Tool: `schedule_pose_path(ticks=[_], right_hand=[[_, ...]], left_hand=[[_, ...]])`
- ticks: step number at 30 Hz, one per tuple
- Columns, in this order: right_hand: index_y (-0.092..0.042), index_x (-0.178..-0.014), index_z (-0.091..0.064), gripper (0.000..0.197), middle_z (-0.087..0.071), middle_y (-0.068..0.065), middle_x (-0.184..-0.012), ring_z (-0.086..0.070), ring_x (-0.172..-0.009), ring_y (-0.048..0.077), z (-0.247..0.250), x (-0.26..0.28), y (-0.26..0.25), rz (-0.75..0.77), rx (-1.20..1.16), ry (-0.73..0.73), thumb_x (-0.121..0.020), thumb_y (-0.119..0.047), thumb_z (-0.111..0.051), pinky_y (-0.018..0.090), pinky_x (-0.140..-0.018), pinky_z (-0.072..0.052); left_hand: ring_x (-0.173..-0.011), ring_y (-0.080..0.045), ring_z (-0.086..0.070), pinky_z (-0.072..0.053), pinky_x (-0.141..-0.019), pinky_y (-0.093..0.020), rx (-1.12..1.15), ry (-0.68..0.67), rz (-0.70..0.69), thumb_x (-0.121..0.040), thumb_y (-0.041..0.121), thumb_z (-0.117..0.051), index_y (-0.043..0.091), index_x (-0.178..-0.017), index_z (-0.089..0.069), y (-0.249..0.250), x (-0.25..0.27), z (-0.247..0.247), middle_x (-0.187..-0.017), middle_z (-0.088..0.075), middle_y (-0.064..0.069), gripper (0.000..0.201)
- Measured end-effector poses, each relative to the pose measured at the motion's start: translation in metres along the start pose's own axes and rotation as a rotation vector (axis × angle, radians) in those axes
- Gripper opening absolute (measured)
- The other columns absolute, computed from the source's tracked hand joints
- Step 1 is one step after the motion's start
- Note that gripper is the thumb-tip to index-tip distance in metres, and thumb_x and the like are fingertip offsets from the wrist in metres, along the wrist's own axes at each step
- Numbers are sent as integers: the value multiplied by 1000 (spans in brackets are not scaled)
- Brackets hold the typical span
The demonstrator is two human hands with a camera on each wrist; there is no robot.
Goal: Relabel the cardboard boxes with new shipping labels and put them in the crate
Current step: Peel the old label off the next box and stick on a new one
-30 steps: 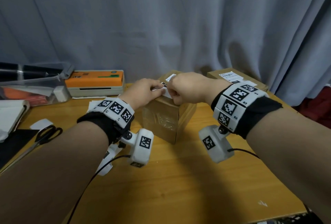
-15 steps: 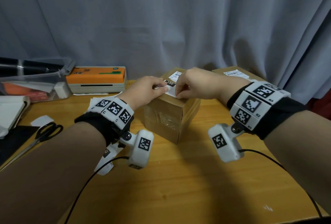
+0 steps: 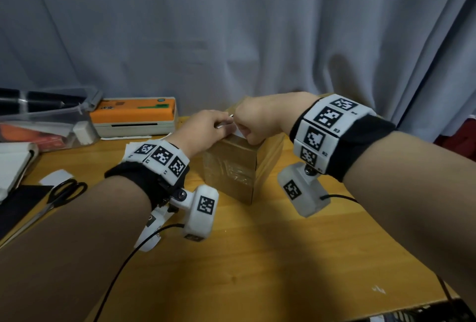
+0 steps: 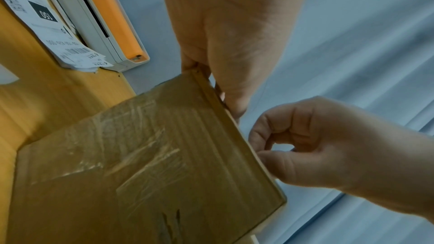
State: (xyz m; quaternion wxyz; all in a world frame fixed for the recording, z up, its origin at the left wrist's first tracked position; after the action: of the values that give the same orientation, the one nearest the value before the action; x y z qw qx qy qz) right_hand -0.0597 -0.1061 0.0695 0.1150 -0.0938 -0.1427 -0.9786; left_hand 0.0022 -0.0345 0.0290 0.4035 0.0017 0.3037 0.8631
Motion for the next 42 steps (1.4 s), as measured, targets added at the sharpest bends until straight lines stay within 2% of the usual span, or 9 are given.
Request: schedule_pose_path(ticks=[3,9,16,19,21,24,29,33,42], right_hand=[[-24,-61,-40,27,-56,2,-82,-59,-79,28,-1,-1,1,-19,9,-13,-78,-18,-60,33,-65,-47],[-23,-83,-57,9,-58,-2,-89,-56,-79,22,-4,1,11,-22,-34,-4,-78,-27,-64,24,-53,-35],[-24,-63,-49,19,-56,-6,-71,-57,-73,22,-7,-2,25,-43,-214,88,-75,-23,-64,29,-61,-43],[-25,-65,-56,16,-60,-4,-68,-63,-70,27,-4,0,32,-47,-377,153,-77,-16,-62,35,-63,-52],[-19,-80,-67,5,-64,-1,-74,-66,-76,27,-1,4,37,-45,-461,179,-81,-15,-66,37,-71,-55],[-16,-98,-71,21,-67,-1,-90,-64,-86,19,-2,9,40,-45,-491,154,-80,-26,-73,33,-80,-53],[-21,-89,-72,11,-67,-1,-98,-60,-94,18,-8,8,34,-28,-364,201,-81,-28,-70,39,-86,-49],[-20,-83,-71,6,-67,0,-96,-60,-92,18,-8,9,33,-20,-351,237,-83,-23,-66,39,-84,-50],[-22,-88,-72,15,-56,-5,-103,-50,-107,14,-5,8,41,-65,-294,344,-84,-34,-65,33,-90,-26]], left_hand=[[-107,-17,-58,-44,-92,-31,1,1,-7,-92,28,-57,18,-114,-68,1,1,-1,-114,-67,-1,27],[-129,-16,-46,-35,-109,-33,1,-35,38,-90,36,-56,21,-126,-61,-9,-2,-5,-137,-54,0,39],[-145,-22,-15,-15,-117,-46,-277,-256,157,-62,74,-38,41,-143,-30,4,10,-2,-156,-21,14,88],[-145,-24,-7,-10,-117,-48,-315,-356,193,-76,74,-47,42,-145,-24,8,14,5,-157,-14,15,79],[-143,-29,-9,-14,-116,-48,-373,-401,211,-81,69,-46,41,-145,-24,12,13,10,-156,-17,6,74],[-136,-34,-18,-23,-111,-48,-446,-414,246,-79,71,-46,45,-143,-25,15,11,13,-147,-26,-7,72],[-136,-32,-24,-28,-111,-46,-329,-297,257,-79,66,-52,28,-147,-23,12,17,8,-145,-29,-10,84],[-137,-28,-25,-29,-111,-47,-204,-224,278,-75,66,-58,27,-145,-26,4,23,7,-142,-30,-5,86],[-135,-29,-28,-31,-110,-43,-291,-351,331,-74,68,-58,22,-145,-24,8,13,10,-144,-27,-6,91]])
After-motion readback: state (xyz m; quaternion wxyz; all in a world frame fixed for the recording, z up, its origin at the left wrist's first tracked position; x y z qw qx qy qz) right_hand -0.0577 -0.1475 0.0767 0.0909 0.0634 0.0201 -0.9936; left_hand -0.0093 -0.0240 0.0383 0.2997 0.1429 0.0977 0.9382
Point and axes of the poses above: each hand's wrist, its own x-axis away from the middle knuckle, its own z-axis out of the back of the hand, y = z × x, the point moved 6 cm from there along -x, towards the middle knuckle
